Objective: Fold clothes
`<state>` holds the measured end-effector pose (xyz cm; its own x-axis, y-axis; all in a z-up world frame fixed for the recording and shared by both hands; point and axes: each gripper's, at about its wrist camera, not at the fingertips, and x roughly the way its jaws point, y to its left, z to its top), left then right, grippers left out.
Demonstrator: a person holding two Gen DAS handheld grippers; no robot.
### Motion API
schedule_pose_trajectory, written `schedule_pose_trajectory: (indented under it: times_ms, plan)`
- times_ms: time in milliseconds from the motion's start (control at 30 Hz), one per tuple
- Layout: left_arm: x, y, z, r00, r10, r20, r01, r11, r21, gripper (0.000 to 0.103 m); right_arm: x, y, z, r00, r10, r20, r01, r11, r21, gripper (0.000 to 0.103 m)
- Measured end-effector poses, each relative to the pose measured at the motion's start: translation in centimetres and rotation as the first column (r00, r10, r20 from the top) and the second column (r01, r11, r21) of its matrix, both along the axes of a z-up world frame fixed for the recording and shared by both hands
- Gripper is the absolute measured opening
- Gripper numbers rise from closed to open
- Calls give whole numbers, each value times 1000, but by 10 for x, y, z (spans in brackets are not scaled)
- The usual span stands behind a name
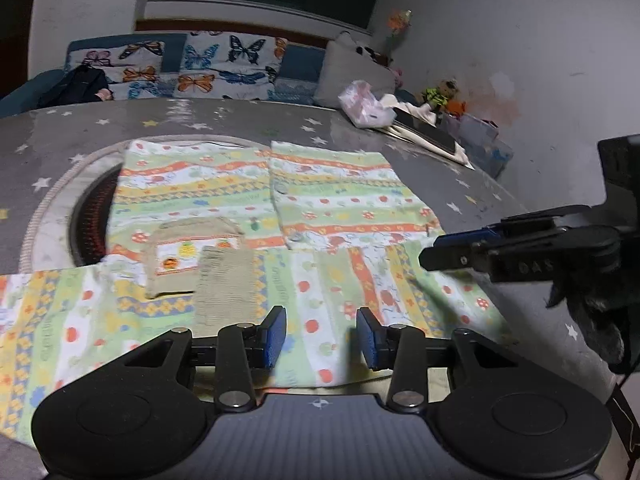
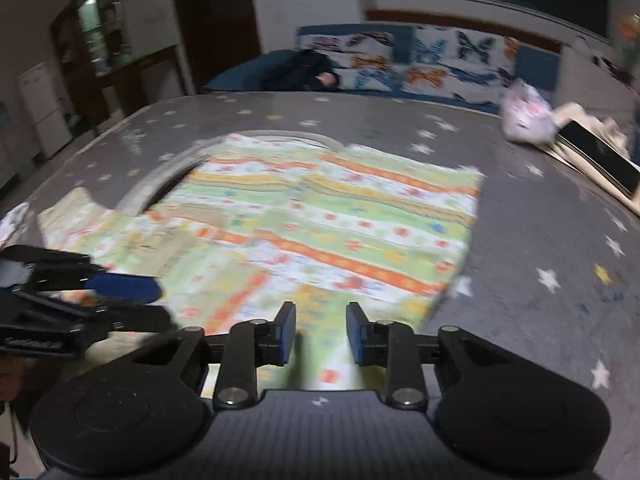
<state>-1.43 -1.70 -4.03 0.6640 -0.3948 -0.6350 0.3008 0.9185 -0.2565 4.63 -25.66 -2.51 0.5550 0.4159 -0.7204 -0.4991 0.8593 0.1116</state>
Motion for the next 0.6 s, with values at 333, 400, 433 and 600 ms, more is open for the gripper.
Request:
schedule_pose_trajectory:
  times_ms: [333, 400, 433, 600]
  plan:
    - [-21, 63, 12, 979, 205, 20, -205, 979, 2, 44, -11, 64, -13, 987, 161, -12, -161, 987, -4, 33]
    - [-24, 83, 14, 961, 275, 20, -275, 961, 14, 46, -14, 70, -14, 986, 168, 9, -168, 985, -35, 35]
    - [-26, 94, 14, 951, 309, 22, -310, 951, 19, 47, -15, 71, -13, 986, 168, 12, -167, 985, -38, 36]
    - [-36, 144, 13, 881, 472, 35, -473, 880, 52, 52, -22, 73, 1, 981, 186, 60, -185, 982, -26, 42]
